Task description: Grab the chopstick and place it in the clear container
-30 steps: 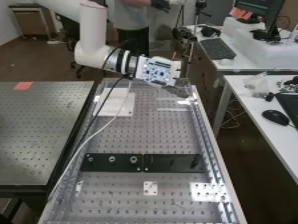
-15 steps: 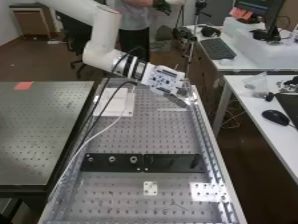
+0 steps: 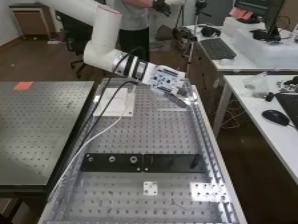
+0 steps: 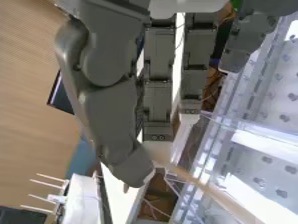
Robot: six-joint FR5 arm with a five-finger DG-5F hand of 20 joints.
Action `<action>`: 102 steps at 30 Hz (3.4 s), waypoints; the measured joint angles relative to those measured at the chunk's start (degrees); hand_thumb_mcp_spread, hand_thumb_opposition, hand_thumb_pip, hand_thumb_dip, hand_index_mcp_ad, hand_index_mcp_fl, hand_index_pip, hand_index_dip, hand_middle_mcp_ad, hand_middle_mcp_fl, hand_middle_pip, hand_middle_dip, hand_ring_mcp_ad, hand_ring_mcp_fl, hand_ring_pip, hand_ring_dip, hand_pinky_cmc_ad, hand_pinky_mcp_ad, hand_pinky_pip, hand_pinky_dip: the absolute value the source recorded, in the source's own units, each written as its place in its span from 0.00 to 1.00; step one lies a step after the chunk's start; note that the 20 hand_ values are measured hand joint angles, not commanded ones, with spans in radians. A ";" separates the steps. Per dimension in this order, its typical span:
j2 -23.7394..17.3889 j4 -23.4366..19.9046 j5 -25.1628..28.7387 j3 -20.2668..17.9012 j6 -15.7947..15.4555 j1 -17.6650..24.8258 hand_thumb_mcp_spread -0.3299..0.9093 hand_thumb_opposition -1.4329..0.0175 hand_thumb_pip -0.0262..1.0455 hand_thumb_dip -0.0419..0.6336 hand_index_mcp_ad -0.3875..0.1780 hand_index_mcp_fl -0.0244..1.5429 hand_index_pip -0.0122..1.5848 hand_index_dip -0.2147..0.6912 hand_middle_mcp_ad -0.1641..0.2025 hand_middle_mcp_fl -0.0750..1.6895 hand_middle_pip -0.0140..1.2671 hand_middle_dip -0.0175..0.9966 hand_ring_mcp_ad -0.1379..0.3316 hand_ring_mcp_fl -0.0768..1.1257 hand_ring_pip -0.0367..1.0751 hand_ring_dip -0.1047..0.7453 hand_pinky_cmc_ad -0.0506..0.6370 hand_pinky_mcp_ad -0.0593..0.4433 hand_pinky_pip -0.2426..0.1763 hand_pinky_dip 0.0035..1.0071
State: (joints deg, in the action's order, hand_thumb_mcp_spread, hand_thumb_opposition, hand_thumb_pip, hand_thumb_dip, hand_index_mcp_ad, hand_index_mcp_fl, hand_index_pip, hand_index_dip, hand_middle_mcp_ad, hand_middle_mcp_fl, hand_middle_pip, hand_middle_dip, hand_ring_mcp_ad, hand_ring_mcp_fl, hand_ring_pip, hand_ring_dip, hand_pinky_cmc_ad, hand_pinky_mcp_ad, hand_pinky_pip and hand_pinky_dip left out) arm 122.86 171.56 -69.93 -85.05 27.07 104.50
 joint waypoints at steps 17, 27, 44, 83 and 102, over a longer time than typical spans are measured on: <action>0.81 -1.19 -0.22 -0.41 -0.21 0.14 0.89 0.24 0.38 0.58 0.35 0.78 0.32 0.76 0.41 0.78 0.21 0.81 0.48 0.57 0.14 0.77 0.53 0.65 0.58 0.17; 0.94 -3.57 -2.01 -1.15 -3.20 0.14 0.89 0.24 0.38 0.58 0.34 0.78 0.32 0.76 0.40 0.78 0.22 0.81 0.48 0.57 0.14 0.77 0.54 0.65 0.59 0.17; 1.55 -4.51 -3.25 -2.35 -3.68 -0.09 0.81 0.30 0.36 0.59 0.23 0.70 0.29 0.74 0.41 0.66 0.15 0.81 0.41 0.51 0.14 0.76 0.55 0.65 0.59 0.17; -14.54 -7.11 -11.84 -1.50 -46.00 -8.04 0.51 0.48 0.31 0.29 0.36 0.36 0.03 0.76 0.46 0.18 0.08 0.48 0.50 0.13 0.13 0.52 0.70 0.67 0.55 0.17; -23.45 4.61 -12.72 -4.51 -74.13 -9.47 0.43 0.51 0.37 0.19 0.37 0.16 0.02 0.53 0.45 0.07 0.09 0.27 0.56 0.07 0.13 0.32 0.70 0.70 0.55 0.16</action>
State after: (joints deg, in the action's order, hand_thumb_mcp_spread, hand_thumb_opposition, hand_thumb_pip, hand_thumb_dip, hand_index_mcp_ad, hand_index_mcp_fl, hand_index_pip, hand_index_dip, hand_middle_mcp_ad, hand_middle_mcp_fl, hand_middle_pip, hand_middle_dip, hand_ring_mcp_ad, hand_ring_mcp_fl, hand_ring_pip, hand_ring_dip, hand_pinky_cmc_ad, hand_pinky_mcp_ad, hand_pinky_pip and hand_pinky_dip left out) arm 99.42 176.17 -82.66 -89.56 -47.07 95.03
